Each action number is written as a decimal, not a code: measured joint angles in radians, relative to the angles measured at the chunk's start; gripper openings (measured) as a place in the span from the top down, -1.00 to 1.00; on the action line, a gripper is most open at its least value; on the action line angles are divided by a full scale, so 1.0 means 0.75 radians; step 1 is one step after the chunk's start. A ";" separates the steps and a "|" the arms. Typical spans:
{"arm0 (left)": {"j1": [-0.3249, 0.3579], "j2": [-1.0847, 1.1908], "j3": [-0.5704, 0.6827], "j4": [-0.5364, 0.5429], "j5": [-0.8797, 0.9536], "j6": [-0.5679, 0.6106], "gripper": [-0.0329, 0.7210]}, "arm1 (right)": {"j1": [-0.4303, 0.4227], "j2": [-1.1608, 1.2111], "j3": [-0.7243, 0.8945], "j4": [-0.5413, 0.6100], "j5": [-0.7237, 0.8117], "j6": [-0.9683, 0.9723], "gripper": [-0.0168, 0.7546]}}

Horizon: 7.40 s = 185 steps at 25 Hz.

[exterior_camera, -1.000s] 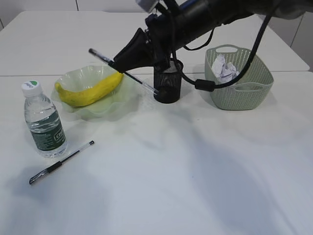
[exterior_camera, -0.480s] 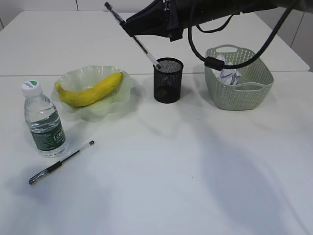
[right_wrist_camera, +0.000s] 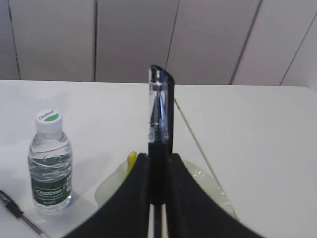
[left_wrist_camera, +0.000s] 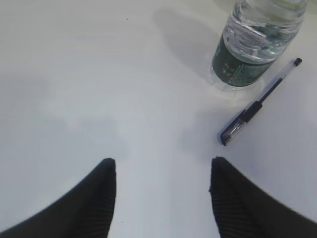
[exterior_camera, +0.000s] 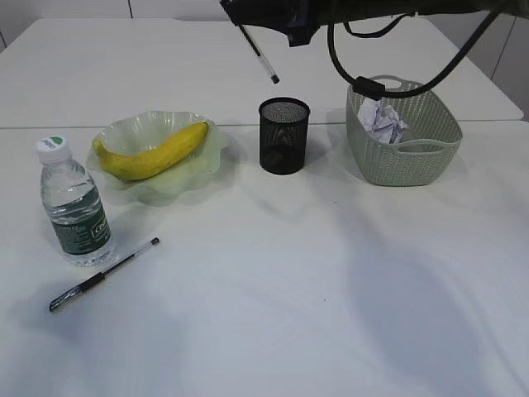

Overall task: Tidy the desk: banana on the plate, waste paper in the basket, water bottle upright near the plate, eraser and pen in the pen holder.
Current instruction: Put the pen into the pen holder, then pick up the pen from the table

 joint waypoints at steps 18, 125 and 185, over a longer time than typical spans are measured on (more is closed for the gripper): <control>0.000 0.000 0.000 0.000 0.000 0.000 -0.22 | -0.031 0.011 0.000 0.294 -0.312 -0.227 0.88; 0.000 0.000 0.000 -0.041 0.022 0.000 -0.10 | -0.060 -0.195 0.000 -0.741 0.177 0.861 -0.24; -0.098 0.154 0.000 -0.335 0.105 0.368 -0.10 | 0.719 -0.074 -0.003 -1.436 0.222 0.695 -0.07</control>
